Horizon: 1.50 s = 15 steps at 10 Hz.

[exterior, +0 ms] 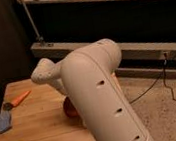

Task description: Drag the ceramic bowl in a circle

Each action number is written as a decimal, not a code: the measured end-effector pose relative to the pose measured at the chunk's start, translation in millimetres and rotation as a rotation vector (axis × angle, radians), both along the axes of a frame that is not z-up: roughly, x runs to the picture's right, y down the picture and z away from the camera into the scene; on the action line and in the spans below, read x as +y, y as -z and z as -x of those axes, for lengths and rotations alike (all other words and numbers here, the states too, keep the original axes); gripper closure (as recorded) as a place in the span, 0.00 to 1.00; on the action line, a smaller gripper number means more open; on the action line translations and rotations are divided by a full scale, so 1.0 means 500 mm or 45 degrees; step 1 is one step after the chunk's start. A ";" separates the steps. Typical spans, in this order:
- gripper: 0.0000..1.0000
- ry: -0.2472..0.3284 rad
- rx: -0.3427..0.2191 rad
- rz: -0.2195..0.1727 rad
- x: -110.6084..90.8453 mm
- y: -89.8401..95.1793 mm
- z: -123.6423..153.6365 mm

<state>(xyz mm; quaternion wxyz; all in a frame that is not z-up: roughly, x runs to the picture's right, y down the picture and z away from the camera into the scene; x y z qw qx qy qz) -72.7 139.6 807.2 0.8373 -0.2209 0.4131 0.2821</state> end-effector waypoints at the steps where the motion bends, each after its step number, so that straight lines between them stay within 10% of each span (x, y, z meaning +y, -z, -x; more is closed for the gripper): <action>1: 1.00 0.053 -0.033 0.051 0.036 0.007 0.024; 5: 1.00 0.125 -0.273 0.142 0.116 0.002 0.229; 11: 1.00 0.233 -0.611 0.147 0.102 0.025 0.513; 15: 1.00 0.099 -0.681 0.070 0.027 -0.037 0.620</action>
